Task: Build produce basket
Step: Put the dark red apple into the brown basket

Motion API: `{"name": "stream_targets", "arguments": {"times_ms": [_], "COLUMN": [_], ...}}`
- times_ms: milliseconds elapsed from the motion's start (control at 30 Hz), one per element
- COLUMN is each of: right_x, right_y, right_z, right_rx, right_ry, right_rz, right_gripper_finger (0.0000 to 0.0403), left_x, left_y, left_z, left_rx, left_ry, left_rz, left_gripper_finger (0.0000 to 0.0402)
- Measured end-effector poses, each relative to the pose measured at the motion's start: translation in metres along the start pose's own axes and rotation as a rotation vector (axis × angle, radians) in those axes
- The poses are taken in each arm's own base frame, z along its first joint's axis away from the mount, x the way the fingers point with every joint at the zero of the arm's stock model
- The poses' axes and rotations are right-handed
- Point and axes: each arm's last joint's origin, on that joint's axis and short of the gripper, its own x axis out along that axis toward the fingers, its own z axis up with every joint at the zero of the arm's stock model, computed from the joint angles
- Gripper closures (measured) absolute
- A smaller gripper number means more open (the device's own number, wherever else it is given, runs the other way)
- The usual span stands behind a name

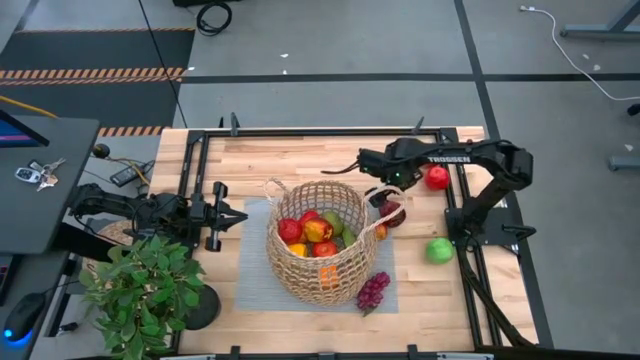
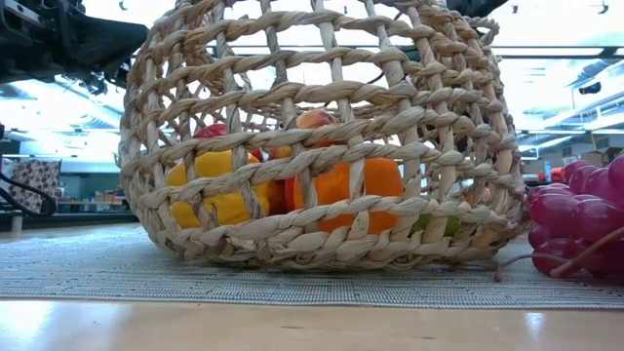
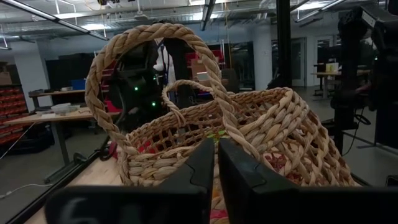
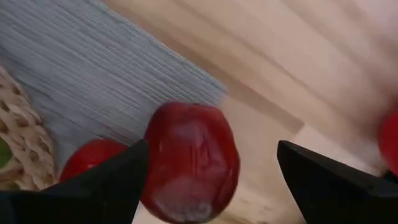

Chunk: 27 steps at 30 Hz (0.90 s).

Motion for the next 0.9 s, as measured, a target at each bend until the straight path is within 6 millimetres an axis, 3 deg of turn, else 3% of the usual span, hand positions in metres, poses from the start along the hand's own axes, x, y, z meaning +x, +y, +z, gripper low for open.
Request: {"name": "stream_targets", "arguments": {"times_ms": [300,900], "right_x": [-0.003,0.046], "right_y": [0.008,0.025], "right_z": [-0.012,-0.006], "right_rx": [0.103,0.141], "right_ry": [-0.007,0.216], "right_rz": [-0.068,-0.172], "right_gripper_finger": [0.0045,0.0045], "left_x": [0.000,0.000], "left_y": [0.000,0.000], "left_z": [0.000,0.000], "left_rx": [0.000,0.000], "left_ry": [0.000,0.000], "left_rz": [0.000,0.000], "left_gripper_finger": [0.0372,0.0370]}}
